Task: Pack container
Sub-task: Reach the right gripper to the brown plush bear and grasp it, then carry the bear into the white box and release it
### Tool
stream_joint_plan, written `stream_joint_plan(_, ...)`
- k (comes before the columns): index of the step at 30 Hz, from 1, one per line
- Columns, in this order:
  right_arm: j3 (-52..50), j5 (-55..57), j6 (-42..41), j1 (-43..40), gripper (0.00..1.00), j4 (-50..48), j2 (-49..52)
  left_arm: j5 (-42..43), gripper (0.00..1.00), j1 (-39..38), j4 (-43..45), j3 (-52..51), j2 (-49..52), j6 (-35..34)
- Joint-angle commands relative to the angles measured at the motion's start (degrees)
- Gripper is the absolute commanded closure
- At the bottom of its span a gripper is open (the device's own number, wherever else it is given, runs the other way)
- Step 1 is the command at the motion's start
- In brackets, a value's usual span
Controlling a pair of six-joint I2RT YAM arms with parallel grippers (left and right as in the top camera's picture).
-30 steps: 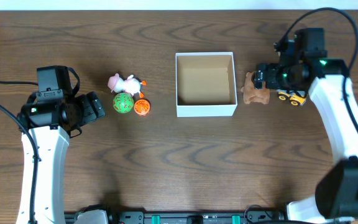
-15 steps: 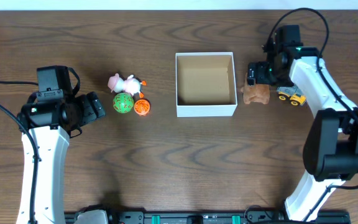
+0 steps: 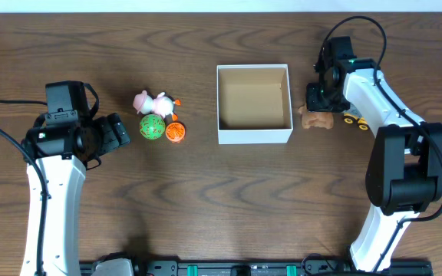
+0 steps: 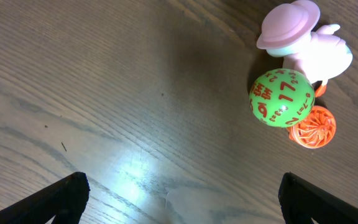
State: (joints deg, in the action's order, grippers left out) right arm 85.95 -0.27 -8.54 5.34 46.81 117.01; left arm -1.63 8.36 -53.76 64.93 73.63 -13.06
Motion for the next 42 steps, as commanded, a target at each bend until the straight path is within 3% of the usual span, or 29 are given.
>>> stream_joint_plan(1, 1.18, 2.27, -0.9, 0.31, 0.78, 0.72, 0.66, 0.15, 0.02, 0.2, -0.2, 1.31, 0.22, 0.96)
stream_joint_plan(7, 6.91, 4.79, -2.16, 0.87, 0.99, 7.1, -2.64, 0.15, 0.02, 0.2, -0.2, 1.31, 0.22, 0.96)
stream_joint_plan(14, 19.17, 3.56, -3.26, 6.51, 0.99, 14.64, -9.79, 0.13, 0.02, 0.2, -0.2, 1.31, 0.22, 0.96)
stream_joint_plan(20, 21.05, 3.08, -7.8, 14.93, 0.99, 12.96, -12.09, 0.13, 0.02, 0.2, -0.2, 1.31, 0.22, 0.94)
stream_joint_plan(28, 20.52, 4.98, -16.79, 20.61, 0.99, 11.67, -4.79, 0.13, 0.02, 0.2, -0.2, 1.31, 0.22, 0.96)
stream_joint_plan(33, 20.52, 5.01, -17.57, 20.37, 0.99, 11.67, 0.24, 0.13, 0.02, 0.2, -0.2, 1.31, 0.22, 0.96)
stream_joint_plan(36, 20.52, 5.81, -17.57, 19.98, 0.91, 11.76, 2.23, 0.13, 0.02, 0.2, -0.2, 1.31, 0.22, 0.94)
stream_joint_plan(42, 20.48, 10.4, -17.55, 18.56, 0.84, 12.11, 4.33, 0.13, 0.02, 0.2, -0.2, 1.31, 0.22, 0.94)
